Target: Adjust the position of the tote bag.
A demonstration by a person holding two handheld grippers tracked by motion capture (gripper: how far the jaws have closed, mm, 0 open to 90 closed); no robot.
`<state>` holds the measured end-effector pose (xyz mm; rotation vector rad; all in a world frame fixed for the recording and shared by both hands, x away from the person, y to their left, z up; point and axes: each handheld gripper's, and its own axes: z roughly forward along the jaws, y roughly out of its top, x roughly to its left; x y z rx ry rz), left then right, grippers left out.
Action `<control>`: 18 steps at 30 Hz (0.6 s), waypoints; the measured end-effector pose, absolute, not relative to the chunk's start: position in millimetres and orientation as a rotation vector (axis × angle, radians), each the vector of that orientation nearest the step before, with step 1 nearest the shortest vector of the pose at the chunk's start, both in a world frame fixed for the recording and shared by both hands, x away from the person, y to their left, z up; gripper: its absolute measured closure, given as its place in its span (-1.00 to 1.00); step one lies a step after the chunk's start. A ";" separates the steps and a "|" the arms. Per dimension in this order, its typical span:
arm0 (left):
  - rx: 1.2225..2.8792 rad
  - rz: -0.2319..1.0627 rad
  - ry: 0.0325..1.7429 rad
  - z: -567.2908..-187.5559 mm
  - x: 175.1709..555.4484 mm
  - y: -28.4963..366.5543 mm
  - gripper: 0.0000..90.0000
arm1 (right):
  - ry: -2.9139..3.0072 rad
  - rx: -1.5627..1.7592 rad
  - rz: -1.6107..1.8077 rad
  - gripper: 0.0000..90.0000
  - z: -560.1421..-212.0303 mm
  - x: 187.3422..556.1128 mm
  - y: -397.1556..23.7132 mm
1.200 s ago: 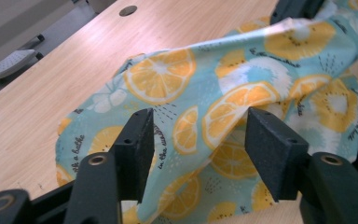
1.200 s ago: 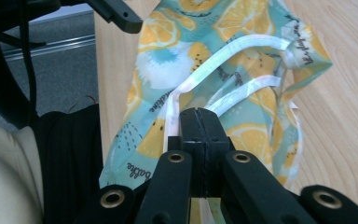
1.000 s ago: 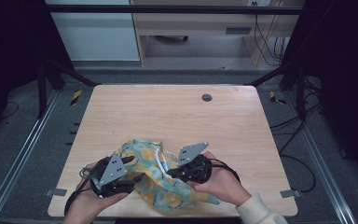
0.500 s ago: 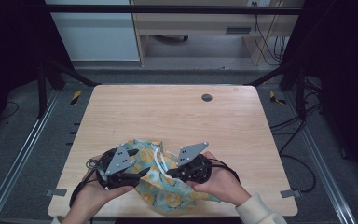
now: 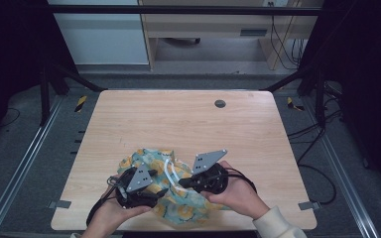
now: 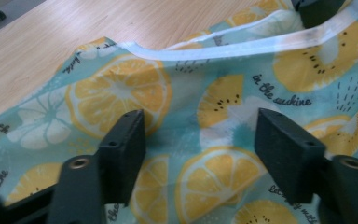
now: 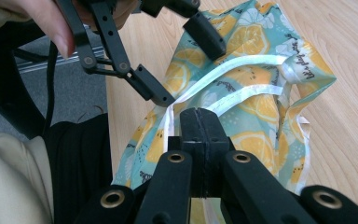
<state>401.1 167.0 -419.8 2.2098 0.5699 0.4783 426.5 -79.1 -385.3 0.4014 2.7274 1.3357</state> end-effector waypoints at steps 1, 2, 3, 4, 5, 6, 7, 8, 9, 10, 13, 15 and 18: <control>2.209 0.473 0.567 -421.0 400.2 166.5 -0.15 | 2.729 0.403 1.334 1.00 -385.8 426.5 -78.7; 2.213 0.473 0.562 -422.8 398.7 165.6 -0.08 | 2.729 0.402 1.336 1.00 -386.0 426.5 -78.5; 2.215 0.471 0.560 -424.4 397.7 164.7 -0.04 | 2.728 0.399 1.335 1.00 -386.1 426.8 -78.2; 2.222 0.475 0.557 -425.6 397.0 163.9 -0.04 | 2.729 0.400 1.335 1.00 -386.4 427.0 -77.9; 2.222 0.483 0.558 -426.3 396.4 163.7 -0.05 | 2.729 0.399 1.328 1.00 -386.8 427.3 -77.5; 2.219 0.479 0.563 -426.9 396.3 163.6 -0.05 | 2.730 0.406 1.318 1.00 -387.4 427.7 -77.0; 2.212 0.477 0.566 -427.7 396.7 163.9 -0.05 | 2.731 0.410 1.314 1.00 -388.1 427.9 -76.5; 2.211 0.482 0.567 -428.1 396.9 164.3 -0.03 | 2.737 0.415 1.309 1.00 -389.4 428.0 -75.6; 2.206 0.489 0.573 -429.0 397.3 165.1 0.02 | 2.741 0.409 1.307 1.00 -390.3 428.1 -75.0; 2.209 0.484 0.577 -430.2 397.6 165.6 0.05 | 2.749 0.406 1.308 1.00 -391.3 427.9 -74.1; 2.226 0.480 0.587 -436.3 398.2 166.5 0.19 | 2.758 0.393 1.312 1.00 -393.3 427.4 -71.8; 2.232 0.478 0.588 -439.9 398.5 166.5 0.33 | 2.762 0.394 1.308 1.00 -394.3 427.4 -70.7; 2.244 0.488 0.582 -443.6 398.7 165.1 0.48 | 2.764 0.389 1.305 1.00 -395.4 428.1 -70.1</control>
